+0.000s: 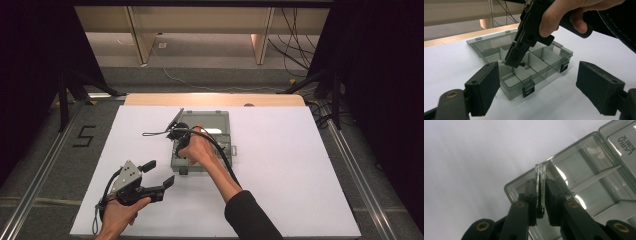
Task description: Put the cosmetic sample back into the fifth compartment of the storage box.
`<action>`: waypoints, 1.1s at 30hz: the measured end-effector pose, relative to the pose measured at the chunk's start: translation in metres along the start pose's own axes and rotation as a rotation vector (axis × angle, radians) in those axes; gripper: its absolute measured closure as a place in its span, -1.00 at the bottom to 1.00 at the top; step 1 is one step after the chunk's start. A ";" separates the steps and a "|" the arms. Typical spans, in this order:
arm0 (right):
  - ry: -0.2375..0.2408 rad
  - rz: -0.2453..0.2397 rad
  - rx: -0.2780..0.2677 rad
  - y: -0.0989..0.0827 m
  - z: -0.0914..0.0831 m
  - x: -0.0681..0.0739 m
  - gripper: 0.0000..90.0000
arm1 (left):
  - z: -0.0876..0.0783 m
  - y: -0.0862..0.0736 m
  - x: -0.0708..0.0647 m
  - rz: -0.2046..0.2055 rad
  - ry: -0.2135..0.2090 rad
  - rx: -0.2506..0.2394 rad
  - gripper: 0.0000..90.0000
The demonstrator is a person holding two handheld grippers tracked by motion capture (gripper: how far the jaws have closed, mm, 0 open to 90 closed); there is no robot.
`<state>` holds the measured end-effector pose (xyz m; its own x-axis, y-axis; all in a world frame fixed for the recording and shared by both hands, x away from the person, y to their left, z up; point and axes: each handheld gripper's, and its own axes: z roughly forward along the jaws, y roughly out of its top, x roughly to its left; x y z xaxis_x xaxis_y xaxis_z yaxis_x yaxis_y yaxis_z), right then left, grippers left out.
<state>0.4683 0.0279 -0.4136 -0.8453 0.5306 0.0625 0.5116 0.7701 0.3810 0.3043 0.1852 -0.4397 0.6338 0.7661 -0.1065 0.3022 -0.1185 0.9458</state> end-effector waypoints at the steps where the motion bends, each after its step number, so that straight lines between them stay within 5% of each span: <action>1: 0.003 0.012 0.002 0.000 0.001 0.000 0.81 | 0.000 0.000 0.000 0.004 -0.001 0.000 -0.59; 17: 0.004 0.038 0.016 -0.001 0.012 -0.001 0.78 | 0.000 0.000 0.000 0.001 0.005 0.006 -0.59; 23: -0.018 0.029 0.006 -0.002 0.012 -0.001 0.46 | 0.000 0.000 0.000 0.000 0.004 0.005 -0.59; 33: -0.039 0.003 -0.095 -0.010 -0.007 -0.008 -0.12 | 0.000 0.000 0.000 0.002 0.007 0.006 -0.59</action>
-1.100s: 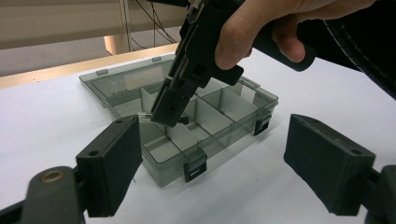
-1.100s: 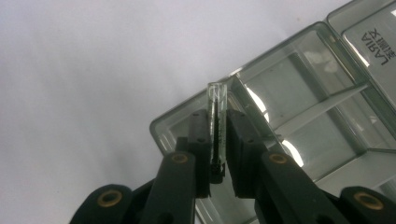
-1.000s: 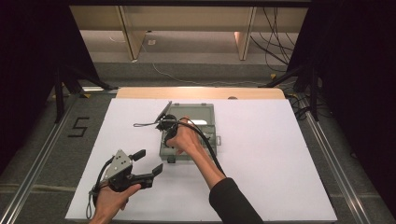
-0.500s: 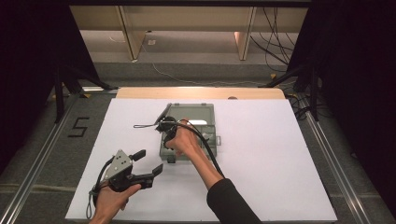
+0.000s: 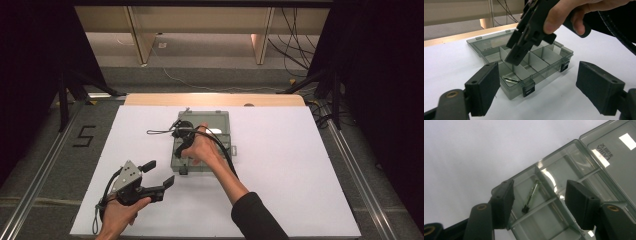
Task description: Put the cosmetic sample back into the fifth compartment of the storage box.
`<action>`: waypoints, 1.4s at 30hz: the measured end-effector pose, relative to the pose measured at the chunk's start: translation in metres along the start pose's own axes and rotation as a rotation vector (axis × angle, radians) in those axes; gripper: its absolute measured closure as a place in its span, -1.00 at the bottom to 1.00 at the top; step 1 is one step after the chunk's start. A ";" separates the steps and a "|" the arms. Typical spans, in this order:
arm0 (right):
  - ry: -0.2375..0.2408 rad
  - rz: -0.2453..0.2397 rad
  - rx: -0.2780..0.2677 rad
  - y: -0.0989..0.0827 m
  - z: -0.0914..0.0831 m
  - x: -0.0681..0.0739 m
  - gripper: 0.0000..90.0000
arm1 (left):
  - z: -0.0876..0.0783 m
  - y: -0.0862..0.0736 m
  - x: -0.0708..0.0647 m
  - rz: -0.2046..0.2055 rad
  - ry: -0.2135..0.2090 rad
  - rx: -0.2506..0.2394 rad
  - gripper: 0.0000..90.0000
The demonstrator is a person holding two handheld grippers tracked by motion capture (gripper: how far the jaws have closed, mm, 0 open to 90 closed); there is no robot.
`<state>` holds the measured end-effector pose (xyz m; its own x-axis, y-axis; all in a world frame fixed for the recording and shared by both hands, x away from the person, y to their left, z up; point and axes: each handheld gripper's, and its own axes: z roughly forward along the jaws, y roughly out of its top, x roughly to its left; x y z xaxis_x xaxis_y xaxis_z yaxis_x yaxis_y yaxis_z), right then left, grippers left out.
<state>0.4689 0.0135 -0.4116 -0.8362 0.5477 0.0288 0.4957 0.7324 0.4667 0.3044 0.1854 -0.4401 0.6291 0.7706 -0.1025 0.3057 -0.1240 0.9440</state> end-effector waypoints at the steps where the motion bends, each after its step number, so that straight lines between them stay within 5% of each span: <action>1: -0.005 -0.004 -0.007 -0.002 -0.002 -0.002 -0.17 | 0.000 0.000 0.000 -0.002 0.001 0.000 -0.59; 16: -0.016 -0.046 -0.184 -0.041 -0.037 -0.012 -0.35 | 0.001 -0.001 0.001 -0.006 0.000 0.003 -0.59; 19: -0.005 -0.031 -0.203 -0.051 -0.048 -0.013 -0.36 | 0.002 0.000 0.003 0.028 0.016 -0.004 -0.59; 22: -0.007 -0.026 -0.233 -0.062 -0.056 -0.016 -0.40 | 0.001 -0.001 0.001 -0.005 0.011 0.011 -0.59; 30: -0.035 -0.025 -0.291 -0.092 -0.073 -0.025 -0.55 | 0.002 -0.001 0.002 -0.006 0.011 0.009 -0.59; 42: -0.066 0.036 -0.376 -0.128 -0.087 -0.041 -0.54 | 0.002 -0.001 0.002 -0.005 0.012 0.009 -0.59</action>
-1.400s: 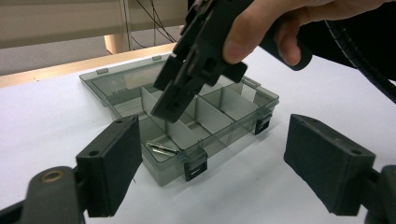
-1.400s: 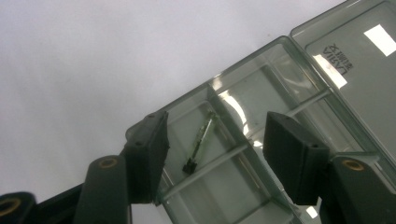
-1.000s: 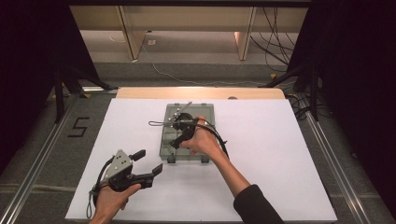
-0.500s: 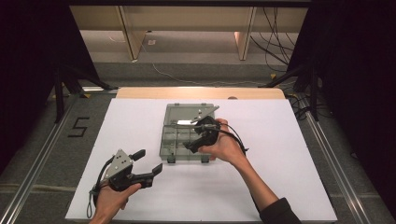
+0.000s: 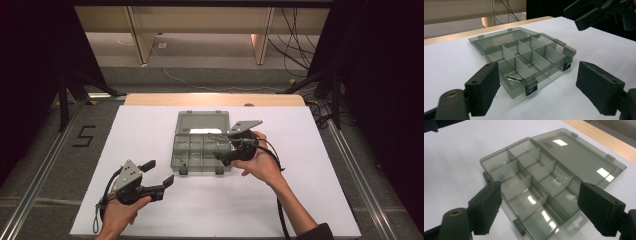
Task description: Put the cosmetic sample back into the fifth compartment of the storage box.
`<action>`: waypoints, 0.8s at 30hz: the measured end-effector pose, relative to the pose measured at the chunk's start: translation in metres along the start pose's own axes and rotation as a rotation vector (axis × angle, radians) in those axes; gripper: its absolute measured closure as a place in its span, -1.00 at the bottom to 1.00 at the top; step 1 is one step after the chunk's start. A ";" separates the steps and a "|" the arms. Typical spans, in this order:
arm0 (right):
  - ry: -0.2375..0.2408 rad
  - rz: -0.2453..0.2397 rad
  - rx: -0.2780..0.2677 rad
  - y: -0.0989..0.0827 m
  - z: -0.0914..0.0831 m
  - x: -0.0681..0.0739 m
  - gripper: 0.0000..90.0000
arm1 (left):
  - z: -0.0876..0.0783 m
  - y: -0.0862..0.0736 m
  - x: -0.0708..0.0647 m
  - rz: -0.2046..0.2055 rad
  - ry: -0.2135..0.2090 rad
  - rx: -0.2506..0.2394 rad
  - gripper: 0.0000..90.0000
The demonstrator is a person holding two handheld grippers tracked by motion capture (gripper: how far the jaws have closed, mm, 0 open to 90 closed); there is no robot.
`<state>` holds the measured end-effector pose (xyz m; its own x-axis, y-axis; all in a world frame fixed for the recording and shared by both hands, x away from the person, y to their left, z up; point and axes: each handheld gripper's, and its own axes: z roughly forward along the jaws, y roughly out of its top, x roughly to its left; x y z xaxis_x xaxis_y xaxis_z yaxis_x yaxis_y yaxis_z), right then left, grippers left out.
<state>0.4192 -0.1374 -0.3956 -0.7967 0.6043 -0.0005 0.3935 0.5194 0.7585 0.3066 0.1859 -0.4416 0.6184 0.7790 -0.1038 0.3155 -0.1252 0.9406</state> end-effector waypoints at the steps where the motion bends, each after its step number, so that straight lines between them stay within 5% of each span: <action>1: -0.002 0.008 -0.002 -0.002 -0.001 -0.001 -0.54 | 0.000 0.000 0.000 -0.001 0.000 0.000 -0.59; 24: -0.061 0.146 -0.070 -0.030 -0.011 -0.050 -0.58 | 0.014 0.003 0.007 -0.022 -0.041 0.052 -0.58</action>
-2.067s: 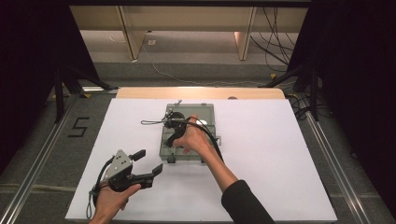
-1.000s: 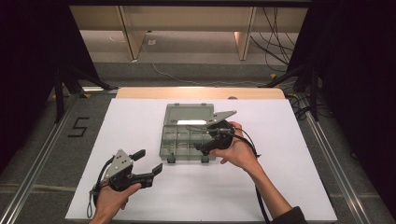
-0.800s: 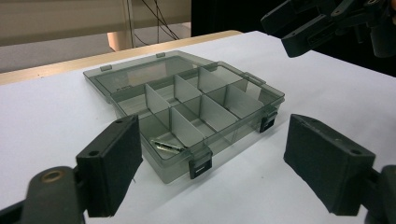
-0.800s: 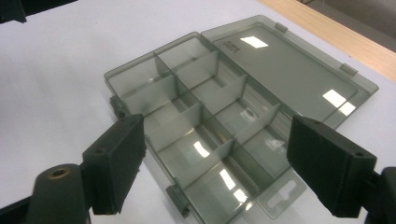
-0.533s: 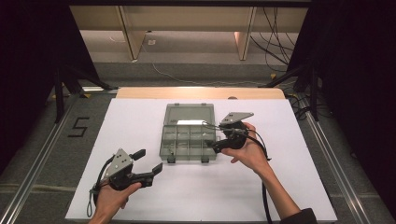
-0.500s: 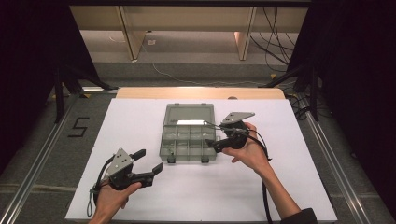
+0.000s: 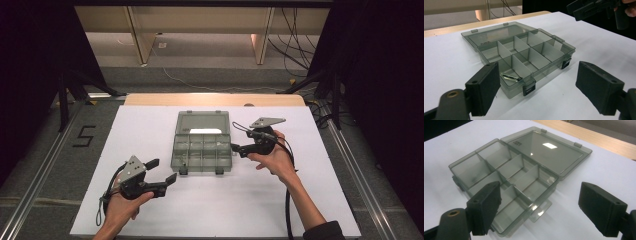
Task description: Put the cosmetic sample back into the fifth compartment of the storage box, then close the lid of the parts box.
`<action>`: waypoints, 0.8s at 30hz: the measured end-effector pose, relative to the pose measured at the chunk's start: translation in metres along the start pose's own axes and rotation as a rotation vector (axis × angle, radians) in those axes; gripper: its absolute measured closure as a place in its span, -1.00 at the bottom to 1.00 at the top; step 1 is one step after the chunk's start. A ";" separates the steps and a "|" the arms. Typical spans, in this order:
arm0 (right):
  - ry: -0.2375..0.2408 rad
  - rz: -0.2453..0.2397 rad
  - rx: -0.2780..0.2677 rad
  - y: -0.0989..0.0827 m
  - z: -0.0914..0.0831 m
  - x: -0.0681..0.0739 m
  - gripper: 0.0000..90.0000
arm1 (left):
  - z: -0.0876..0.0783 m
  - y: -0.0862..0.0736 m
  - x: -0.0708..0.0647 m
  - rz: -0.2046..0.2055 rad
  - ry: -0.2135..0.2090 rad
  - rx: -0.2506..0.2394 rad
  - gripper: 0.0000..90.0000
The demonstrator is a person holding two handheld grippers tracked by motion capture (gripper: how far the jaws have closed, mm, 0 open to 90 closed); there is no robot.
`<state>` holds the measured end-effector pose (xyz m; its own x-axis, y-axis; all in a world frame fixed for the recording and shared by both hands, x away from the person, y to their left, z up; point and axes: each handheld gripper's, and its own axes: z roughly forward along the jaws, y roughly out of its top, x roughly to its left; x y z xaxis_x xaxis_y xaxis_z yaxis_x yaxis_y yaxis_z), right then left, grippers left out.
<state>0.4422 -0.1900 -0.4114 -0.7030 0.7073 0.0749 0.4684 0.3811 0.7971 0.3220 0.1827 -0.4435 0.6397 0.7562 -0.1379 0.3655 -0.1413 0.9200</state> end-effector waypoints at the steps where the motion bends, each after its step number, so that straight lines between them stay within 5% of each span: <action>1: -0.004 0.001 -0.011 -0.001 0.000 -0.002 -0.58 | 0.000 0.000 0.000 -0.005 0.007 0.004 -0.58; 15: -0.018 0.050 -0.004 -0.006 0.000 -0.016 -0.59 | 0.012 0.007 0.008 -0.013 0.003 0.043 -0.57; 24: -0.023 0.073 0.000 -0.008 -0.001 -0.019 -0.60 | 0.024 0.014 0.020 -0.046 0.006 0.119 -0.43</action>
<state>0.4513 -0.2072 -0.4185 -0.6544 0.7467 0.1194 0.5183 0.3280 0.7898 0.3562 0.1806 -0.4427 0.6169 0.7671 -0.1762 0.4721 -0.1815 0.8627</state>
